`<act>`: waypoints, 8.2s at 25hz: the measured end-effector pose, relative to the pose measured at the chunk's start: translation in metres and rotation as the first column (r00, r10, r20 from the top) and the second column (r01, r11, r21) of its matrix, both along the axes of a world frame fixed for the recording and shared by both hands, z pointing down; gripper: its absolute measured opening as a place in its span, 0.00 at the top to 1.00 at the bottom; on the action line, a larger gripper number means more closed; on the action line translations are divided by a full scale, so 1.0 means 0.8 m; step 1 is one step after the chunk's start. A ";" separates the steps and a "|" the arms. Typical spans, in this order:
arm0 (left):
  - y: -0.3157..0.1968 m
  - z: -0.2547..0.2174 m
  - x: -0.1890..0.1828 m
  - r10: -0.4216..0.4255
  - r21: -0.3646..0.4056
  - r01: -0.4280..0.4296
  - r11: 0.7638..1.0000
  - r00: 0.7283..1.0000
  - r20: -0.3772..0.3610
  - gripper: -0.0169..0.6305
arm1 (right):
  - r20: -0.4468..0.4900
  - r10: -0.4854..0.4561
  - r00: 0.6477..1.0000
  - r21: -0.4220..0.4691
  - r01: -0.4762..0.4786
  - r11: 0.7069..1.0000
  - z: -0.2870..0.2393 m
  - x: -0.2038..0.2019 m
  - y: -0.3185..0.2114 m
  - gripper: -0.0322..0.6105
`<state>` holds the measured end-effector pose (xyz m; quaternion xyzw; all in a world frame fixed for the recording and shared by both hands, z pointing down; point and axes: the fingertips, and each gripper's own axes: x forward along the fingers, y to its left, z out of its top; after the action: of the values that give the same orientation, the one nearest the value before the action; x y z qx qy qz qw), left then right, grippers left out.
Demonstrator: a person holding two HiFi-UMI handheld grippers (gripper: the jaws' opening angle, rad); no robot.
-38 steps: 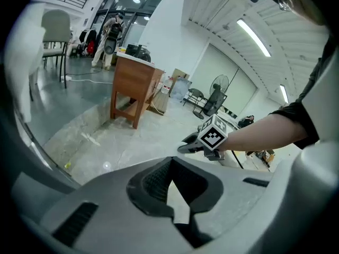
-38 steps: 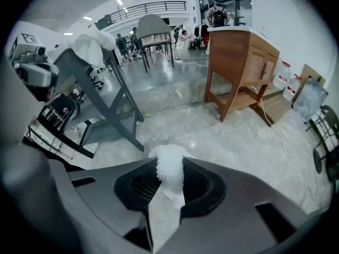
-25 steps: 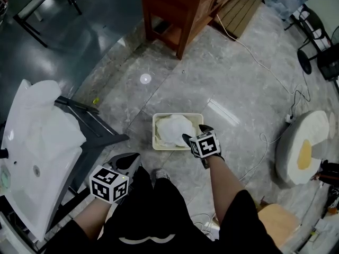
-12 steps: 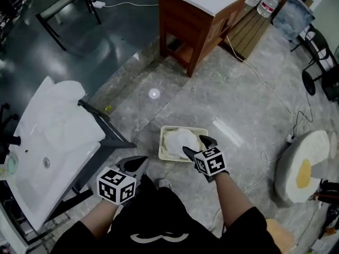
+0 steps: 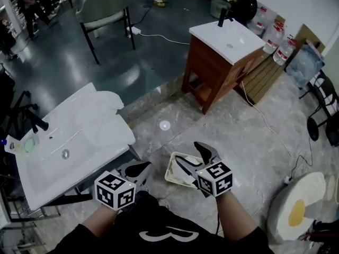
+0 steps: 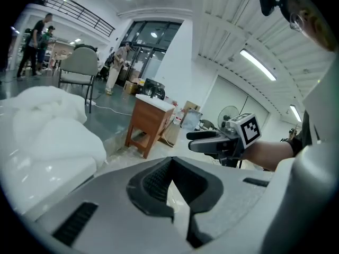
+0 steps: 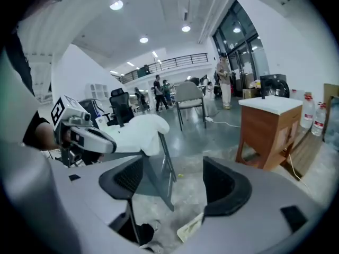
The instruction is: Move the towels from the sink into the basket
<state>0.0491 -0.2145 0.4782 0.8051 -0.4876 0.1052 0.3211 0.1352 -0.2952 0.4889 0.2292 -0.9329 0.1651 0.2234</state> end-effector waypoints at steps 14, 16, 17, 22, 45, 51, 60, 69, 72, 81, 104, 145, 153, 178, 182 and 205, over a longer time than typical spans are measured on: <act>0.057 -0.122 -0.122 -0.248 0.161 0.244 0.956 0.969 0.002 0.96 | 0.099 -0.323 0.941 0.165 0.305 0.938 -0.141 -0.143 0.062 0.43; 0.065 -0.127 -0.144 -0.283 0.171 0.278 0.945 0.959 0.006 0.96 | 0.096 -0.350 0.932 0.182 0.329 0.927 -0.146 -0.164 0.063 0.43; 0.069 -0.128 -0.154 -0.297 0.173 0.291 0.941 0.955 0.006 0.96 | 0.093 -0.361 0.928 0.187 0.340 0.922 -0.148 -0.176 0.063 0.43; 0.079 -0.133 -0.200 -0.351 0.179 0.345 0.921 0.936 0.002 0.96 | 0.089 -0.420 0.903 0.196 0.398 0.896 -0.155 -0.233 0.068 0.43; 0.064 -0.106 -0.390 -0.406 0.132 0.404 0.905 0.914 -0.011 0.96 | -0.124 -0.445 0.887 0.151 0.460 0.875 -0.057 -0.446 0.020 0.43; 0.067 -0.099 -0.415 -0.413 0.121 0.411 0.903 0.910 -0.009 0.96 | -0.192 -0.421 0.886 0.128 0.448 0.885 -0.012 -0.470 0.003 0.43; 0.063 -0.088 -0.439 -0.421 0.107 0.418 0.902 0.907 -0.003 0.96 | -0.310 -0.426 0.850 0.100 0.475 0.874 0.037 -0.482 -0.008 0.43; 0.061 -0.076 -0.450 -0.420 0.086 0.418 0.904 0.908 0.002 0.96 | -0.338 -0.411 0.846 0.076 0.460 0.885 0.055 -0.486 -0.015 0.62; 0.061 -0.073 -0.453 -0.423 0.082 0.421 0.903 0.906 0.004 0.96 | -0.338 -0.415 0.845 0.071 0.462 0.884 0.057 -0.485 -0.016 0.69; 0.064 -0.073 -0.452 -0.424 0.075 0.423 0.903 0.905 0.007 0.96 | -0.286 -0.393 0.874 0.056 0.425 0.903 0.048 -0.480 -0.021 0.79; 0.049 -0.106 -0.343 -0.372 0.110 0.367 0.924 0.928 0.023 0.96 | 0.002 -0.321 0.947 0.148 0.318 0.937 -0.108 -0.365 -0.022 0.82; -0.010 -0.030 0.029 0.117 0.001 -0.117 0.993 0.993 0.025 0.96 | -0.057 0.249 0.967 -0.012 -0.250 0.968 -0.004 0.126 -0.017 0.82; -0.025 0.039 0.046 0.165 -0.061 -0.165 0.984 0.986 0.004 0.96 | -0.152 0.291 0.944 -0.102 -0.308 0.946 0.107 0.159 -0.015 0.82; -0.024 0.245 0.051 0.178 -0.267 -0.183 0.946 0.983 -0.042 0.96 | -0.545 0.124 0.829 -0.287 -0.323 0.902 0.445 0.190 -0.016 0.80; -0.026 0.258 0.055 0.187 -0.281 -0.193 0.940 0.981 -0.049 0.96 | -0.508 0.157 0.847 -0.329 -0.359 0.873 0.461 0.193 -0.016 0.55; -0.053 0.159 0.090 0.194 -0.171 -0.200 0.965 0.980 -0.053 0.96 | -0.005 0.247 0.969 -0.409 -0.227 0.884 0.243 0.147 0.001 0.49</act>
<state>0.1212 -0.2571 0.6051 0.8198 -0.3882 0.1649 0.3874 0.2528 -0.2944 0.6829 0.2860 -0.8481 0.3865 0.2224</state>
